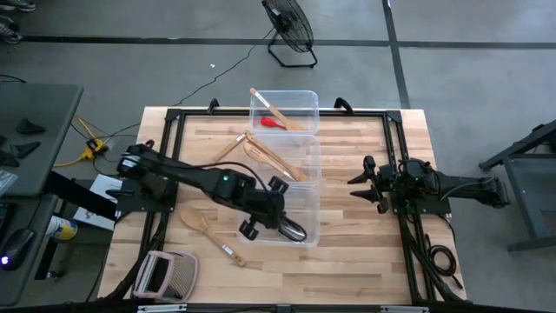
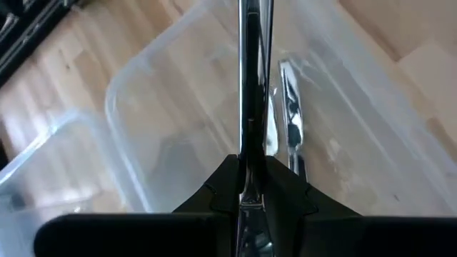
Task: Pick & Place Kitchen Items
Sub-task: Put the silver knife into the bottom transparent bin
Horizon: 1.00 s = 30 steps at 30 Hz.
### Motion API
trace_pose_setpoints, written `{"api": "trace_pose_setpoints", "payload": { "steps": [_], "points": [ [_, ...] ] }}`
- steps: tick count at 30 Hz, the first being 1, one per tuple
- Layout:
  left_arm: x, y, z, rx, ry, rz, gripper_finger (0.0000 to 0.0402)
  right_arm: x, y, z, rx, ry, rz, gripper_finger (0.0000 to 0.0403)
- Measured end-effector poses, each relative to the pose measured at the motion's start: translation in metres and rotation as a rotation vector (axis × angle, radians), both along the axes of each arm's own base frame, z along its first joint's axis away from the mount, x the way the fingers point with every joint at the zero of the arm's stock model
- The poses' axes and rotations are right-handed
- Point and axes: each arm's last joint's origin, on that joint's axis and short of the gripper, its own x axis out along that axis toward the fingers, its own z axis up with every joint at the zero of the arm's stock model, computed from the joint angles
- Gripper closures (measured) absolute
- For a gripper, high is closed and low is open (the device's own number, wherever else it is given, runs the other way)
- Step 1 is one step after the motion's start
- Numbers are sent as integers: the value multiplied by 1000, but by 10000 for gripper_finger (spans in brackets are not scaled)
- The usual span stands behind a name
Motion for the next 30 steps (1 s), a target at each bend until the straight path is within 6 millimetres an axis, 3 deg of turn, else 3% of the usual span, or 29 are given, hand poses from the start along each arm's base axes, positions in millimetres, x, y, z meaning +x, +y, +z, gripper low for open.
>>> {"api": "trace_pose_setpoints", "payload": {
  "steps": [7,12,30],
  "points": [
    [20,-6,-32,39,74,-16,364,1,0,-1,1,9,1,237],
    [30,2,-53,46,146,38,364,1,0,-1,1,14,0,237],
    [50,16,-98,20,299,116,364,1,0,-1,1,13,1,237]
  ]
}}
